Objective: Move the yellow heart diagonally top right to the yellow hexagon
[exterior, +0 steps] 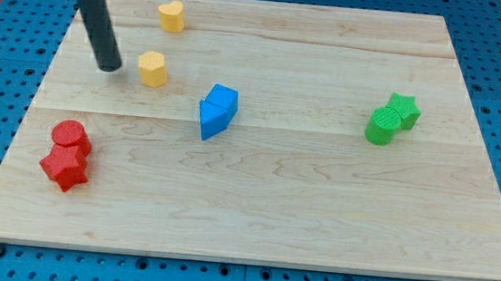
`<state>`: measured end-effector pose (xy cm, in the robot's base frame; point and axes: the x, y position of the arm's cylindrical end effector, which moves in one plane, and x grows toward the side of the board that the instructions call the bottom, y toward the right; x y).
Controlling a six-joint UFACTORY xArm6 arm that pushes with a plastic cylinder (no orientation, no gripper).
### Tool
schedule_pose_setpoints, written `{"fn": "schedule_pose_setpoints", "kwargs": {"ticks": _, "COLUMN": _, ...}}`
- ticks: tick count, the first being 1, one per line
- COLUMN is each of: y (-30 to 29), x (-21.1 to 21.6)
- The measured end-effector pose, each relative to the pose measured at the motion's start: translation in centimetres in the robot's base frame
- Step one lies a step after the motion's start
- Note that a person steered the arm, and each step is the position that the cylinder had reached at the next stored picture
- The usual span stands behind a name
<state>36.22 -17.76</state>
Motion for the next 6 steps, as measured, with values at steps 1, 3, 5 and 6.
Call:
{"fn": "schedule_pose_setpoints", "kwargs": {"ticks": 1, "y": 7.8, "x": -0.7}}
{"fn": "schedule_pose_setpoints", "kwargs": {"ticks": 3, "y": -0.4, "x": -5.3}}
{"fn": "schedule_pose_setpoints", "kwargs": {"ticks": 5, "y": -3.3, "x": -11.6}}
{"fn": "schedule_pose_setpoints", "kwargs": {"ticks": 6, "y": 6.0, "x": -11.8}}
